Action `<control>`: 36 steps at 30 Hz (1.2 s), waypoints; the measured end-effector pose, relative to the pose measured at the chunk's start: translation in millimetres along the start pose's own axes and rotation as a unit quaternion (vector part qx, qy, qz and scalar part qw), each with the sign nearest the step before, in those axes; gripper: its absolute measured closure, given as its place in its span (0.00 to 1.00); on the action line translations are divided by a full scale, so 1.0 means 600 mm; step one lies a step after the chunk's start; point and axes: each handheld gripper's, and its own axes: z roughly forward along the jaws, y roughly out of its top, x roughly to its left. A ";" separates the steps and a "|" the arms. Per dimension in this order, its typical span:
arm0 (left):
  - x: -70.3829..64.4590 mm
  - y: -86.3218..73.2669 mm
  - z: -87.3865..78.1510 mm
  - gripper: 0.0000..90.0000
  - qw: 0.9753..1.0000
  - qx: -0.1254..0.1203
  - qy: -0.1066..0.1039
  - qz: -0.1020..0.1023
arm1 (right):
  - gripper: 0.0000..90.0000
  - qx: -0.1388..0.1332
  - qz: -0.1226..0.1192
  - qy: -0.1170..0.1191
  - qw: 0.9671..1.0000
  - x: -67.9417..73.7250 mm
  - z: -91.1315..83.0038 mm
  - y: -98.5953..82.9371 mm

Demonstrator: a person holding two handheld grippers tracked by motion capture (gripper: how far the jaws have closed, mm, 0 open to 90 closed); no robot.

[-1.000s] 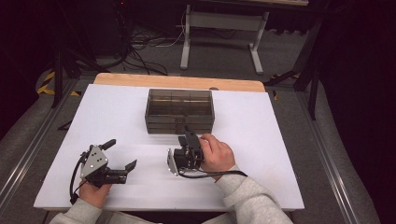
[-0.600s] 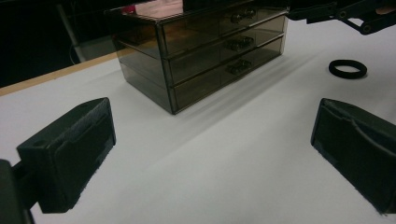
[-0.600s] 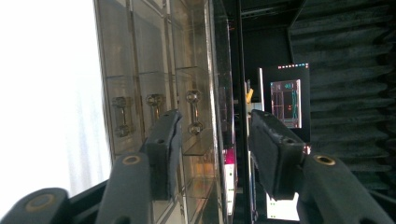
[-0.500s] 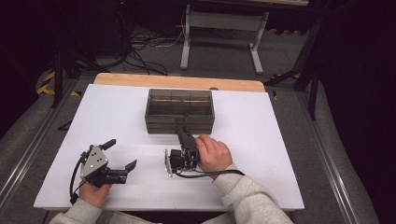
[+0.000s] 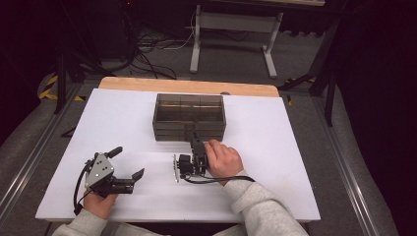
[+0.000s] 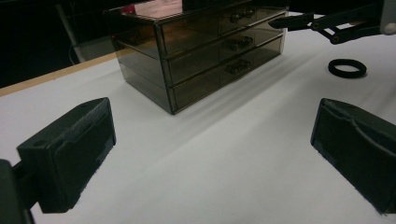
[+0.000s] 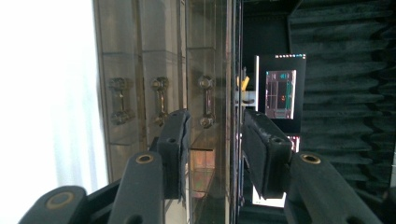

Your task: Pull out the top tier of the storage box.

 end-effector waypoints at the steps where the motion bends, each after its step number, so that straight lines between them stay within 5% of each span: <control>1: 0.000 0.000 0.000 0.01 1.000 0.000 0.000 0.000 | 0.70 -0.001 -0.004 -0.002 1.000 0.000 0.002 0.000; 36: -0.001 0.000 0.001 0.01 1.000 0.000 0.000 0.002 | 0.89 0.020 -0.040 -0.040 0.998 0.022 0.056 0.005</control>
